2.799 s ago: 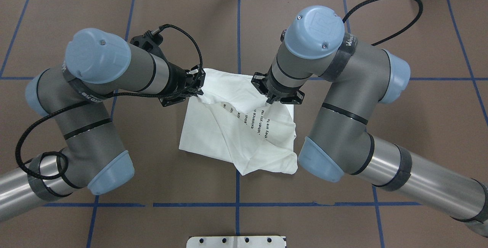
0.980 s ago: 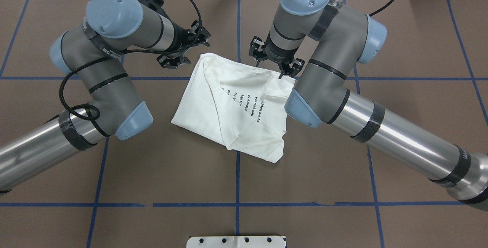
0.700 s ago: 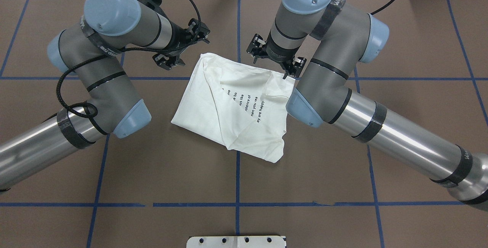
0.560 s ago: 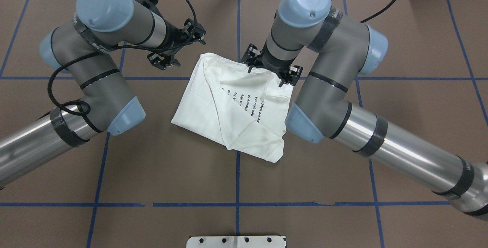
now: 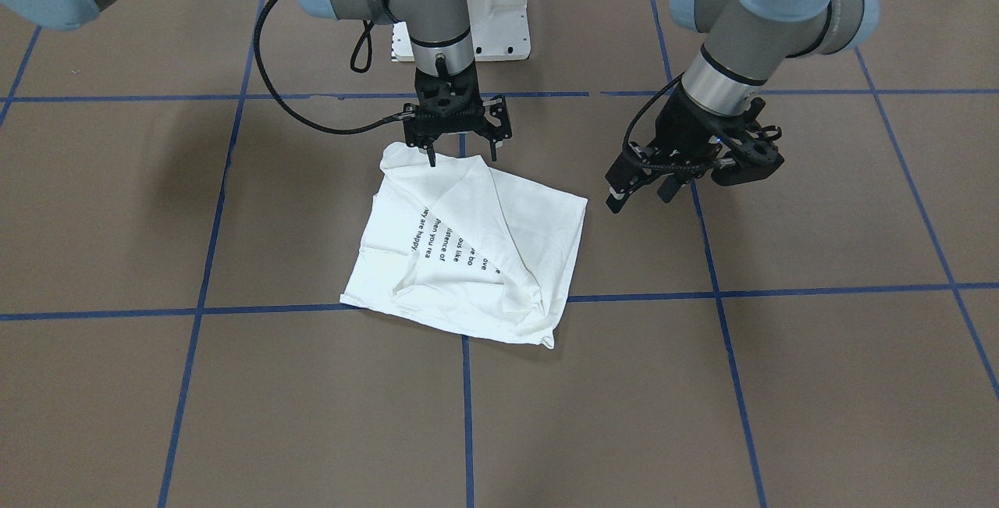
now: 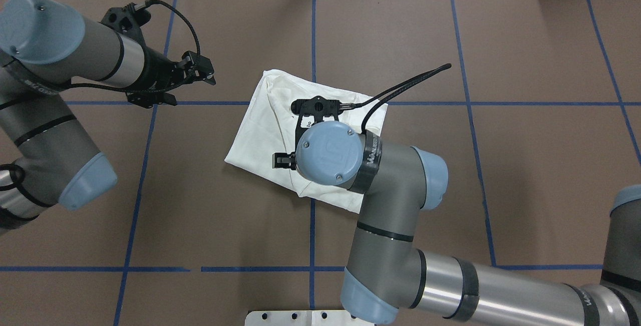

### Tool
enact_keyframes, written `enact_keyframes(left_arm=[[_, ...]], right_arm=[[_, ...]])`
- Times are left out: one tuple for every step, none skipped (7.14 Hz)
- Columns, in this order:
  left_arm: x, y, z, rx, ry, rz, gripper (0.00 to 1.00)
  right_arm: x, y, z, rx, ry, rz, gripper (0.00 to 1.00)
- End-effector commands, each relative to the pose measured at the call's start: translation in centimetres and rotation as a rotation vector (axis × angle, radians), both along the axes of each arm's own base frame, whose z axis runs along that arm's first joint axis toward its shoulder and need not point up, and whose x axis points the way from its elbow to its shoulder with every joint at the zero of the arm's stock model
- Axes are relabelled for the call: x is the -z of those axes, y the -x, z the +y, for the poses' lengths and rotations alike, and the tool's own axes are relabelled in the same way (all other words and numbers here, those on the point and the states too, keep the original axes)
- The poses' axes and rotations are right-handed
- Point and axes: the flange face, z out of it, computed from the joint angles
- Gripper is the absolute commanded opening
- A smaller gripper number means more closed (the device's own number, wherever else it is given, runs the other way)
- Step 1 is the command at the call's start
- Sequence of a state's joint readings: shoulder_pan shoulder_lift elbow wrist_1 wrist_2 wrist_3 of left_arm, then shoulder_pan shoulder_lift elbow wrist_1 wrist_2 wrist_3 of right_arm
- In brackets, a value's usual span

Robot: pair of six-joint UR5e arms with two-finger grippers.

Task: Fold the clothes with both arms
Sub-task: 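Press the folded shirt flat with the right gripper while the left gripper withdraws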

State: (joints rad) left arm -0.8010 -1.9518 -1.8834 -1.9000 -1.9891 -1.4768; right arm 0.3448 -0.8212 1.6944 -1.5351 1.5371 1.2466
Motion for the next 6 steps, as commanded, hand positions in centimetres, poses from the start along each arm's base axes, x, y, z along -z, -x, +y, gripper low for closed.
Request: enact_keyframes(left_arm=[[-0.9,1.5,1.3,-0.016,-0.005,-0.04,1.0],[-1.1,1.4,1.3,-0.018,-0.001,-0.043,1.0],[-1.1,1.4,1.2,-0.017,0.0,-0.044,1.0],[-1.2,1.5,1.1,-0.015,0.001,-0.045,1.0],[-1.4,1.5,1.1,-0.014,0.004,-0.049,1.0],[-1.6,1.6,1.1,-0.014,0.006,-0.051,1.0]], right_arm=[[0.1,1.7,2.4,0.111,-0.236,0.099,0.92],[-0.2,2.3,2.2,0.171,-0.3,0.14,0.89],[-0.8,2.6,2.1,0.227,-0.357,0.179,0.87],[-1.5,2.8,2.5,0.256,-0.38,0.2,0.83],[-1.5,3.2,3.0,0.282,-0.402,0.211,0.77],[-2.0,3.6,3.0,0.282,-0.415,0.232,0.71]])
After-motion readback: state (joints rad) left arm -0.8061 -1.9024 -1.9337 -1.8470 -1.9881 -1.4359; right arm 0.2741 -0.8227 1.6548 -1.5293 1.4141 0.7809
